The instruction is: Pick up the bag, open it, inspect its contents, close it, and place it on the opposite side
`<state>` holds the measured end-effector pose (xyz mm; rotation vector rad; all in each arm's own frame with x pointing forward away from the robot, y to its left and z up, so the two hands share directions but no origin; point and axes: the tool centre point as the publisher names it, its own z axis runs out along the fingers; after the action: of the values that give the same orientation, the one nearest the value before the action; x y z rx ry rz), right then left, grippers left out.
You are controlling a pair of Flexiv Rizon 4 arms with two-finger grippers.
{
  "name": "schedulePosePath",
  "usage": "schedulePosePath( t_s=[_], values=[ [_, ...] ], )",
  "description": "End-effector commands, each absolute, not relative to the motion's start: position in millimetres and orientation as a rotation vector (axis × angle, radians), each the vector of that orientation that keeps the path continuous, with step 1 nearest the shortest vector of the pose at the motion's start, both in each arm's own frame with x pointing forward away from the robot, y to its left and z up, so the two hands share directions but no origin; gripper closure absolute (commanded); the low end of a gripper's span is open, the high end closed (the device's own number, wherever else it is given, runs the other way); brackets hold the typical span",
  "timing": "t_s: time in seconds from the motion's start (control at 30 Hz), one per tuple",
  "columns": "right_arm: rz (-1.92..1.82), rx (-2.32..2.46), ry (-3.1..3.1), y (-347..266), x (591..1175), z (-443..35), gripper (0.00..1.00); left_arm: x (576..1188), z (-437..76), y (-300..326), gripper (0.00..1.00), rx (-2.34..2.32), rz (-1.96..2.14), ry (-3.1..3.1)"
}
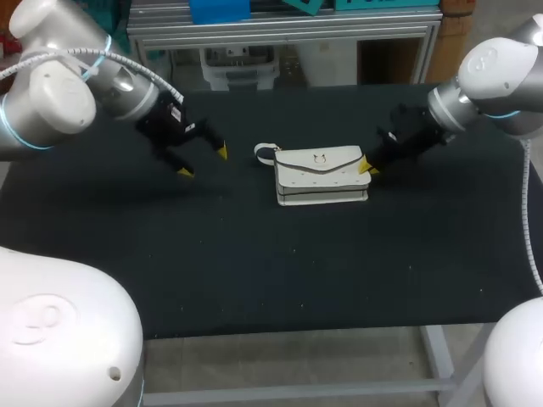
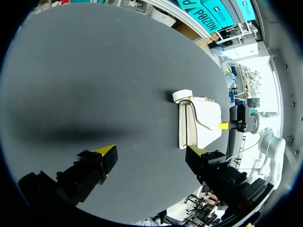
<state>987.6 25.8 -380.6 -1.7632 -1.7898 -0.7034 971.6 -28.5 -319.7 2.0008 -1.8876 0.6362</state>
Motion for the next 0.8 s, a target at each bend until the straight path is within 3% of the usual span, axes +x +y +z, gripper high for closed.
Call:
schedulePosePath(
  t_s=[0.03,0.23,0.8],
  values=[
    [-0.698,-1.762,-1.790,25.3,988.5,-381.4,1.00,971.8,-317.1,-29.5,0.00,2.011,0.620,-1.895],
    [-0.698,-1.762,-1.790,25.3,988.5,-381.4,1.00,971.8,-317.1,-29.5,0.00,2.011,0.620,-1.895],
    [-0.731,-2.000,-1.848,-108.0,1057.2,-384.6,1.00,1004.5,-298.9,30.4,0.00,2.106,0.586,-2.039]
  ],
)
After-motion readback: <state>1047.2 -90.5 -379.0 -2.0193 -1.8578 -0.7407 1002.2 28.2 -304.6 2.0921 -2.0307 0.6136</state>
